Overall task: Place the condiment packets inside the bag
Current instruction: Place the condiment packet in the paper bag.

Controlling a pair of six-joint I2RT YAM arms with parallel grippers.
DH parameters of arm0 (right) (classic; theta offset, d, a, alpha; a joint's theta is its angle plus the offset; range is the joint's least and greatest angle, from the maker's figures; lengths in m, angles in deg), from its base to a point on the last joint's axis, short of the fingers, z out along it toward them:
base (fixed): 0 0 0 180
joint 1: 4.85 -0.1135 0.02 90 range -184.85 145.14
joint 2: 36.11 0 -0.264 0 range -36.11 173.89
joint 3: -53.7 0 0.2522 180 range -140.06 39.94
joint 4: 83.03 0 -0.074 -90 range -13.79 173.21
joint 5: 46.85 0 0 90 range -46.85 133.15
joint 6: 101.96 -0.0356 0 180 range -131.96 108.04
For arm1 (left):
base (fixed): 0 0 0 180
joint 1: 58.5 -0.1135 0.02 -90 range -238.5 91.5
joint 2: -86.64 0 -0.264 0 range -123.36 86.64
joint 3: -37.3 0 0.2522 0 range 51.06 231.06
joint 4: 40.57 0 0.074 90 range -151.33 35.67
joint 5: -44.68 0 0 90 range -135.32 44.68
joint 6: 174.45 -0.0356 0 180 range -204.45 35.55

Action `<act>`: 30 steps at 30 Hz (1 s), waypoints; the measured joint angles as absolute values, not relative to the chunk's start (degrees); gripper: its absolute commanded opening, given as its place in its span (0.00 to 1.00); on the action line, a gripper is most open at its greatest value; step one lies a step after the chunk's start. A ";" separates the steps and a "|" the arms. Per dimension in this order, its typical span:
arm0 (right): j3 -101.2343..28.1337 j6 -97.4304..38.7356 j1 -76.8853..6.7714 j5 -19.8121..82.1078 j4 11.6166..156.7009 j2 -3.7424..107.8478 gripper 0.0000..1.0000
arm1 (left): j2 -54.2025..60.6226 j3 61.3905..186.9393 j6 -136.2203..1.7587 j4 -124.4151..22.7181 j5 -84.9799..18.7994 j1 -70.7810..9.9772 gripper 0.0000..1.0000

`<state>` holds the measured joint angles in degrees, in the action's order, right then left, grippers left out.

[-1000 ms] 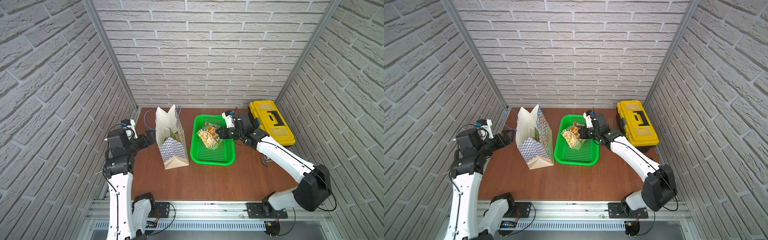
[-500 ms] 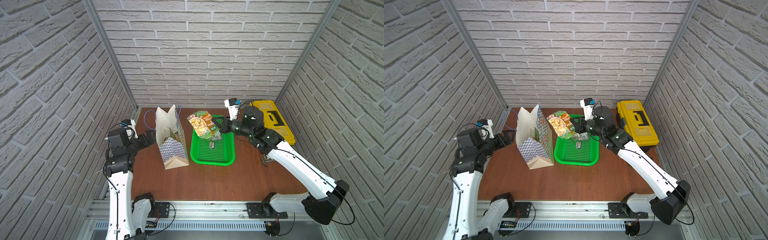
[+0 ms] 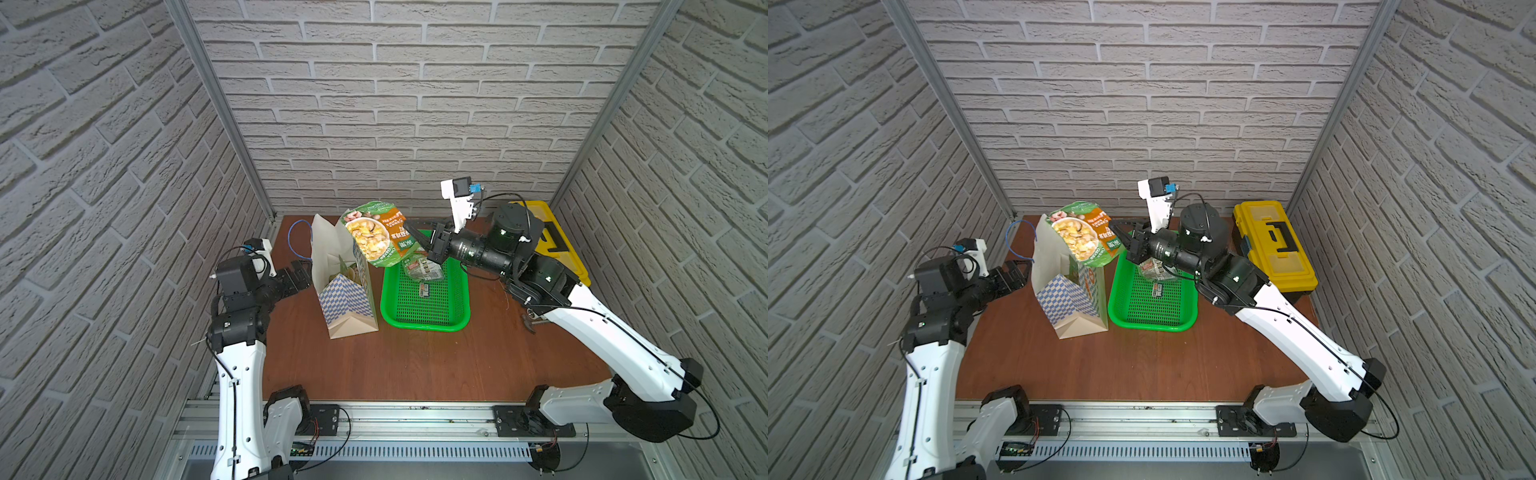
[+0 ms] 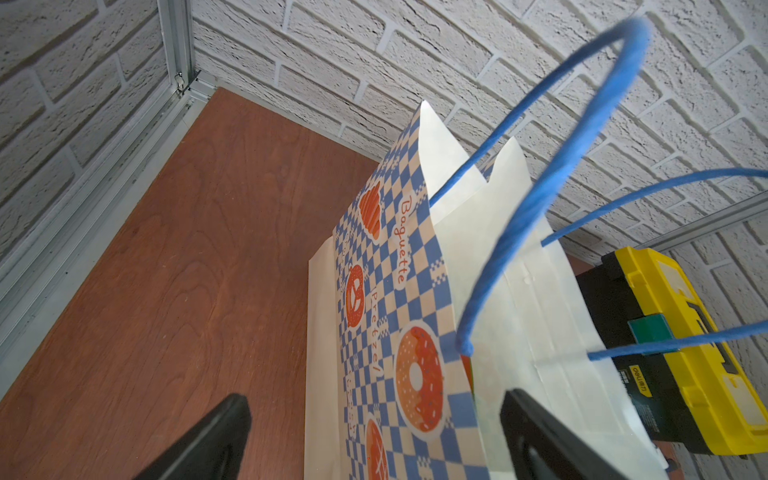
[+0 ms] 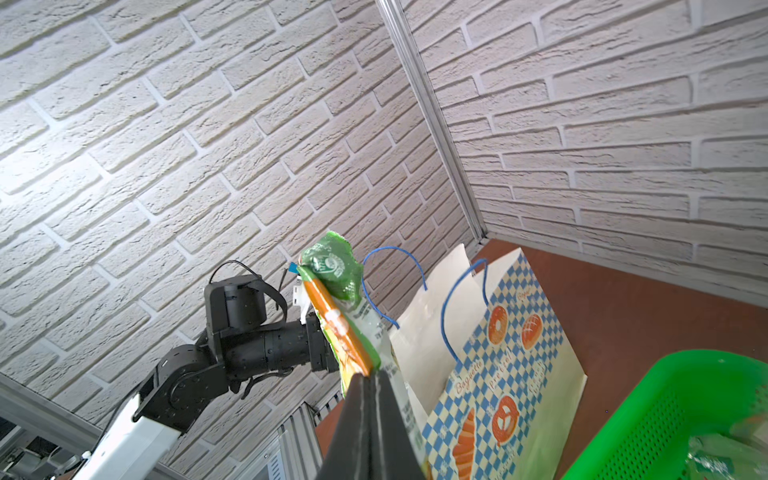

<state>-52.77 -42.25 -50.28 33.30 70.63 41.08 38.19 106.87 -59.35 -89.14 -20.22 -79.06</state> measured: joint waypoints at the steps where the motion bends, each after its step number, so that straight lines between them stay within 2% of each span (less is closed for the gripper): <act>1: -53.42 -41.96 -50.87 33.91 70.76 41.71 0.03 | 38.22 106.87 -59.35 -89.14 -20.17 -79.06 0.98; 7: -59.08 -39.29 -55.75 40.47 69.82 48.88 0.03 | 38.22 106.87 -59.35 -89.14 -19.98 -78.90 0.98; 18: -76.72 -30.53 -65.02 60.71 60.73 64.29 0.03 | 38.22 106.87 -59.35 -89.14 -19.60 -78.90 0.98; 24: -84.28 -27.51 -67.55 69.58 56.82 71.57 0.03 | 38.17 106.87 -59.35 -89.14 -19.54 -78.77 0.98; 30: -85.55 -26.66 -68.14 75.03 52.97 75.81 0.03 | 37.93 106.87 -59.35 -89.14 -19.52 -78.66 0.98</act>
